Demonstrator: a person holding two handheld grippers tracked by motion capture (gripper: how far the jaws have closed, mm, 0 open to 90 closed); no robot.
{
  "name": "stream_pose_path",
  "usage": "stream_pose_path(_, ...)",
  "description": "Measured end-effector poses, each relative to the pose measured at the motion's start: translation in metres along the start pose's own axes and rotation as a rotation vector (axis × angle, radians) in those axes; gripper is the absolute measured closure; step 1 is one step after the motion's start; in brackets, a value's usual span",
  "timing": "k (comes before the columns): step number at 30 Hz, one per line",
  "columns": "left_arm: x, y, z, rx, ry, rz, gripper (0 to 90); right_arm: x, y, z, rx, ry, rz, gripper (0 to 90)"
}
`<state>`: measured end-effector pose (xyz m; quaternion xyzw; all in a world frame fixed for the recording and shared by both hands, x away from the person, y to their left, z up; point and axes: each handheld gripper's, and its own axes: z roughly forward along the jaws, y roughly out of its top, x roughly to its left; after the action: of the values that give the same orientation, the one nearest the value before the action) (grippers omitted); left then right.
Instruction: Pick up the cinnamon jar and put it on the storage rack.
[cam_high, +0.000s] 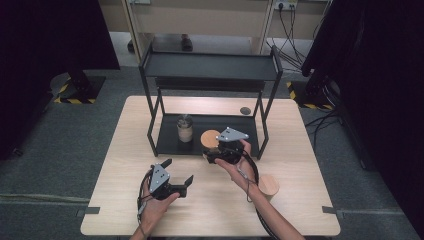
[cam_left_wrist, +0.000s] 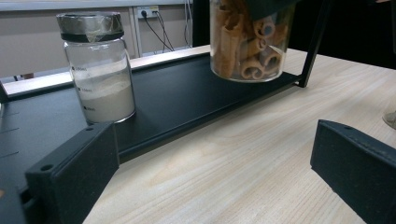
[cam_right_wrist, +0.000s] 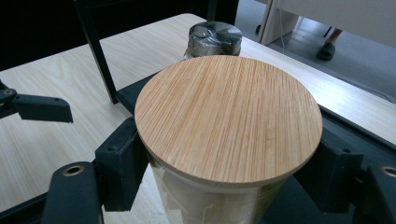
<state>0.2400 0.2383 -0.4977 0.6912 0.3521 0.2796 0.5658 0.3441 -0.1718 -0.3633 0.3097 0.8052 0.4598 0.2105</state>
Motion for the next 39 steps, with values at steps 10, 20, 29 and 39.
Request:
stream_pose_path(10,0.0,0.0,0.0,0.002,0.001,0.002,0.7,-0.003,0.002,0.008,0.005,-0.007,0.008,25.8)
stream_pose_path(20,0.0,0.0,0.0,0.0,0.001,0.003,0.7,-0.01,0.007,0.019,0.006,-0.013,0.02,25.8)
stream_pose_path(29,0.001,0.0,0.0,0.0,0.0,0.003,0.7,-0.018,0.013,0.031,0.011,-0.026,0.023,25.8)
stream_pose_path(39,0.001,0.0,-0.001,-0.003,0.0,0.001,0.8,-0.025,0.02,0.046,0.016,-0.039,0.038,25.8)
